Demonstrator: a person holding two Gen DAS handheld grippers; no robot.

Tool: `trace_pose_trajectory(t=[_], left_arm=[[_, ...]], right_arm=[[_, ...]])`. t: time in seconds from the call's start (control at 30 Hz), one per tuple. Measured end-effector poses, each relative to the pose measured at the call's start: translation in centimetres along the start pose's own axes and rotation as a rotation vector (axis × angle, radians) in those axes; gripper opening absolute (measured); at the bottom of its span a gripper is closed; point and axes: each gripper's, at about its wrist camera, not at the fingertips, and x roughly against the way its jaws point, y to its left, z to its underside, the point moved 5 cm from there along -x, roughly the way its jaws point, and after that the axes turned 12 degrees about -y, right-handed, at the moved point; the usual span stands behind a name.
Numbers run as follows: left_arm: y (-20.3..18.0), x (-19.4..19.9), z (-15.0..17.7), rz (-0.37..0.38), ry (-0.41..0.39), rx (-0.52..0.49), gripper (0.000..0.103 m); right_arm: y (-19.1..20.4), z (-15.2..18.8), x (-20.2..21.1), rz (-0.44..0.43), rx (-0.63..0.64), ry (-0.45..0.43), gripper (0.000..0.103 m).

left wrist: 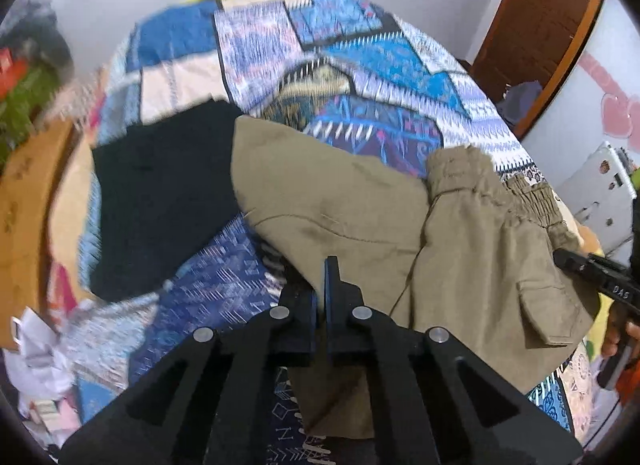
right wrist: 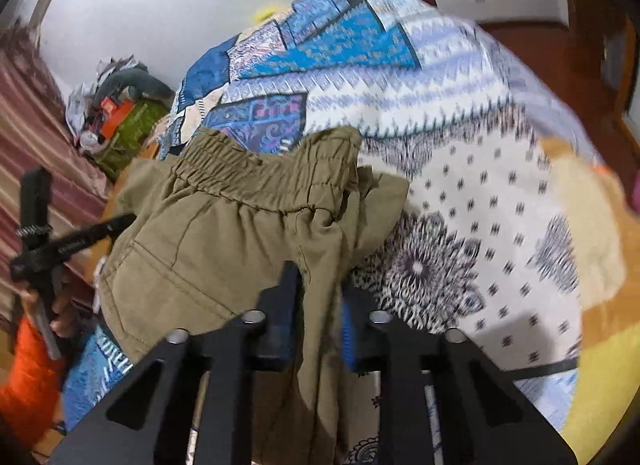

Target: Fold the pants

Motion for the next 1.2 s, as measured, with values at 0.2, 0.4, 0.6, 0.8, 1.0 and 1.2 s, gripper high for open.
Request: trace_pose_trajectory(t=[0.2,0.4,0.6,0.8,1.0,1.2], left_arm=[[-0.8,3.0,-2.7,-0.027,-0.097,-0.076,0.002],[1.0,5.9,-6.3,-0.070,-0.198,-0.082,0.002],[5.1,7.6,-9.1,-0.131,-0.262,-0.051,0.002],[10.2,7.8,-11.1,-0.209,-0.306,-0.015,0.002],[16.2,5.4,-12.0,-0.297,-0.293,0.019,0.002],[22.1,1.6,-11.5,-0.373,-0.238,0.074,0.002]], right_arm=[[2.4,-3.2,1.6,0.001,0.100,-0.093,0.008],[6.8,-7.0,1.8,-0.027,0.211,-0.172,0.007],[11.6,-11.2,-0.2,-0.071,0.295,-0.233,0.006],[15.7,-13.9,-4.4,-0.112,0.360,-0.249,0.006],[19.4,-15.1,-9.7,-0.153,0.408,-0.225,0.006],[22.9,-15.4,-16.0,-0.167,0.448,-0.176,0.006]])
